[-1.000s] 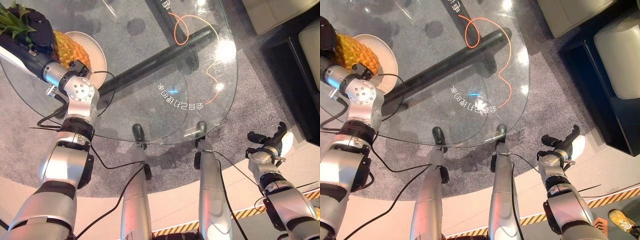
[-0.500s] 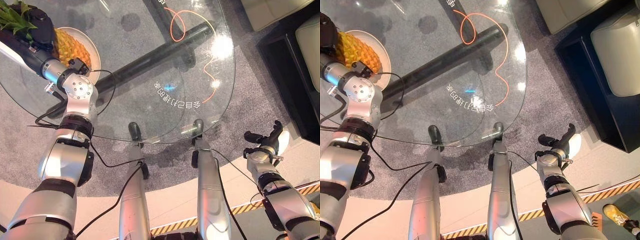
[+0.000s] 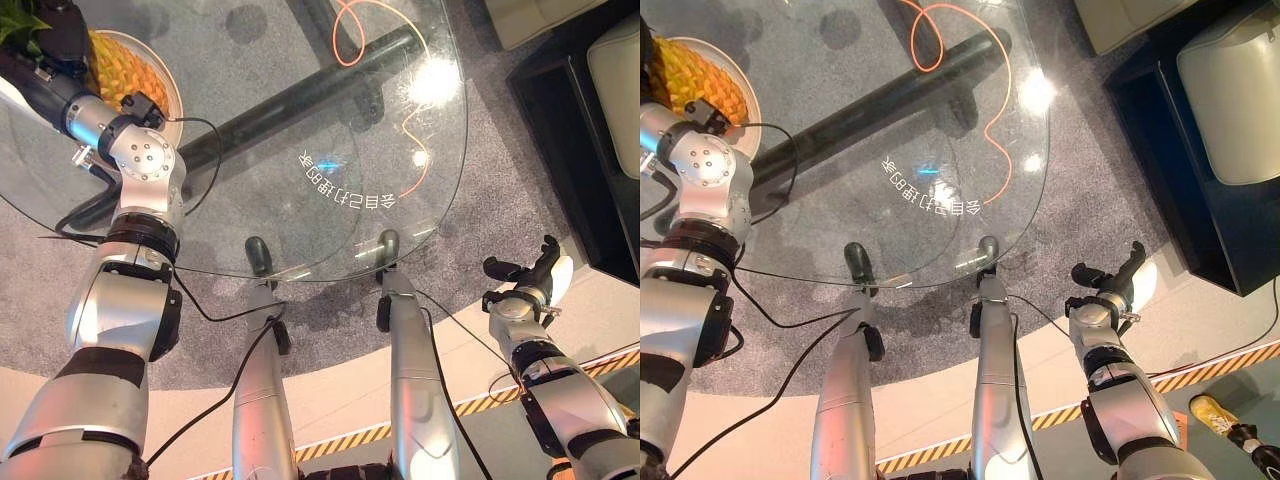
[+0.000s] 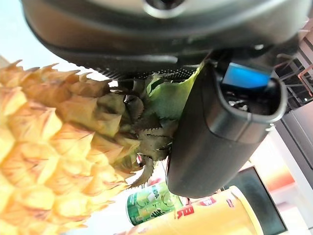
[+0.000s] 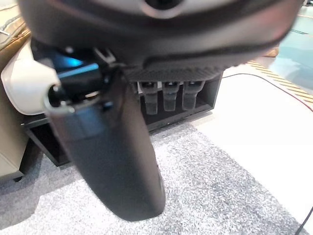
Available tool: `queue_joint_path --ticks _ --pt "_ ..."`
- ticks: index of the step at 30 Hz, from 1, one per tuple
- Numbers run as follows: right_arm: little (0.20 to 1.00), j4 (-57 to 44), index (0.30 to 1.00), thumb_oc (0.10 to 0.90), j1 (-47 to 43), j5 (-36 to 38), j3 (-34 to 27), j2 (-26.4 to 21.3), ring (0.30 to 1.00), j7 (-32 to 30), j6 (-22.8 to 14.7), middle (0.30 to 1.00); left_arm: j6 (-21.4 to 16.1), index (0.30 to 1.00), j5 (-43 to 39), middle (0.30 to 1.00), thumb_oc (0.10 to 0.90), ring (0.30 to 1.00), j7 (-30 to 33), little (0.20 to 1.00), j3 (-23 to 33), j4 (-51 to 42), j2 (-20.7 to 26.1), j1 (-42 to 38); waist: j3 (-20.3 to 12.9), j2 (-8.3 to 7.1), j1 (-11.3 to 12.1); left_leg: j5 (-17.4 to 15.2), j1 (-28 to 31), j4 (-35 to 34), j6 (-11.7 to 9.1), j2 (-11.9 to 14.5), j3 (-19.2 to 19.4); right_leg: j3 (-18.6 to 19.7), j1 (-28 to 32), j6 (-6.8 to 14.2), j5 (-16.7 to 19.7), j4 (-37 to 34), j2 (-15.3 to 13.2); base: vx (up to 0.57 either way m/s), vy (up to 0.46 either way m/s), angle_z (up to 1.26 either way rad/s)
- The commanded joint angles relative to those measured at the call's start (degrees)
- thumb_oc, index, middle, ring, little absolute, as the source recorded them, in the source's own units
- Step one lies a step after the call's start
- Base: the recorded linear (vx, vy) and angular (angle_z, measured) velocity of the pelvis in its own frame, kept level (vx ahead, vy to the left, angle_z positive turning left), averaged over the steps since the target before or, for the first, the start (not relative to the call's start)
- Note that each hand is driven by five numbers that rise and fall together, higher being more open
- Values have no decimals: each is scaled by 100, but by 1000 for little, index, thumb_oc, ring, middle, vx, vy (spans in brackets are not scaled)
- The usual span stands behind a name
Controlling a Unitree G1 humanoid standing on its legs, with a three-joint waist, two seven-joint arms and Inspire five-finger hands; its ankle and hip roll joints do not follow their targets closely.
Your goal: Pick up the fruit to the plate
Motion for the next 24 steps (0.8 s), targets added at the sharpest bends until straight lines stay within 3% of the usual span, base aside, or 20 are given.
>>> queue_joint_path --ticks 1,7,10,11,24 --pt "900 132 900 800 95 -10 -20 -146 900 -278 -57 900 -564 364 218 364 174 364 260 274 -26 232 774 -910 -141 -289 90 -1094 -140 1186 10 -47 176 -53 203 -72 176 -512 315 0 0 0" --pt "900 109 900 800 88 -11 13 -105 900 -319 -105 900 -582 578 124 578 424 578 182 524 -71 292 800 -937 -141 -300 103 -1103 -157 1188 9 -52 152 -61 187 -71 173 -507 323 0 0 0" --pt "900 102 900 800 64 -28 24 -105 900 -344 -74 900 -642 599 84 599 449 599 145 549 -62 247 780 -889 -141 -282 112 -1100 -152 1168 9 -66 138 -61 190 -73 168 -523 322 0 0 0" --pt "900 97 900 800 65 -26 30 -110 900 -357 -70 900 -649 646 96 646 504 646 141 604 -59 223 774 -870 -141 -274 114 -1099 -158 1168 9 -68 135 -64 183 -76 166 -519 320 0 0 0" --pt "900 103 900 800 117 -45 -44 -93 900 -350 -121 900 -814 712 168 712 580 712 9 680 23 -254 639 -519 -141 -261 233 -1115 -170 1190 34 -129 38 -105 200 -79 154 -492 324 0 0 0"
